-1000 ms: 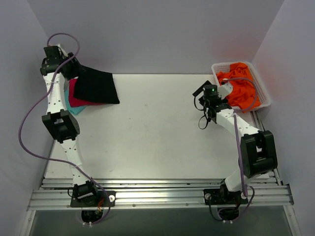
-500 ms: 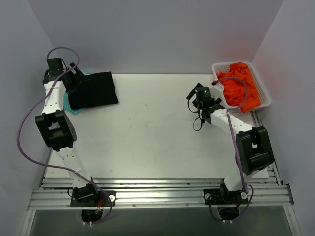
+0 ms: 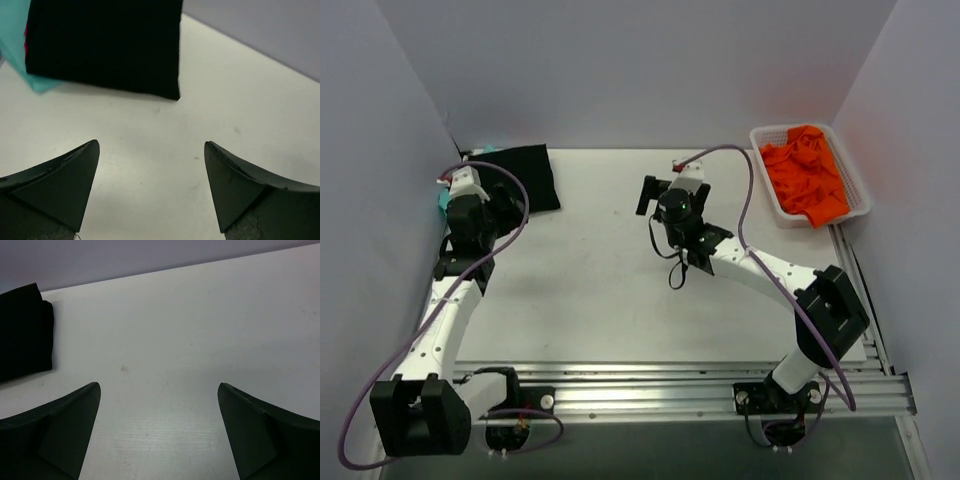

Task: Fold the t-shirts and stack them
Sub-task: Neatly place the folded tshirt to the corner

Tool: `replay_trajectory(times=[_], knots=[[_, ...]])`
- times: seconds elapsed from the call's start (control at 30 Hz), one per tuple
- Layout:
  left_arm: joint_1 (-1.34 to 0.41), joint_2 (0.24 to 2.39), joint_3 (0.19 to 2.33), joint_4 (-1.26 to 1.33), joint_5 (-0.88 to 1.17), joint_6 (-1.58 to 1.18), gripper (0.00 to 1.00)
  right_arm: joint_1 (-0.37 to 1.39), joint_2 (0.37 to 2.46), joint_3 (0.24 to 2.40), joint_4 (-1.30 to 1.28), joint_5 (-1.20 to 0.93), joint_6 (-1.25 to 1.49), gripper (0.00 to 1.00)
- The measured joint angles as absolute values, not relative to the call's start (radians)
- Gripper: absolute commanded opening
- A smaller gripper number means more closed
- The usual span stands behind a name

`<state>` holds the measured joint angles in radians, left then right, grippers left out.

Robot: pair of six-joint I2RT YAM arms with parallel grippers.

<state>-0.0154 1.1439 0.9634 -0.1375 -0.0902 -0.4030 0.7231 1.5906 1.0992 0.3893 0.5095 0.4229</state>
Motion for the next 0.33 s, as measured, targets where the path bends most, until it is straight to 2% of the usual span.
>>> replay_trajectory(times=[0.17, 0.33], knots=[[-0.022, 0.912, 0.662, -0.104, -0.161, -0.406, 0.94, 0.751, 1.596, 1.1, 0.4, 0.54, 0.402, 1.0], [-0.025, 0.8, 0.618, -0.013, -0.188, -0.406, 0.94, 0.8, 1.563, 1.07, 0.407, 0.573, 0.395, 1.0]])
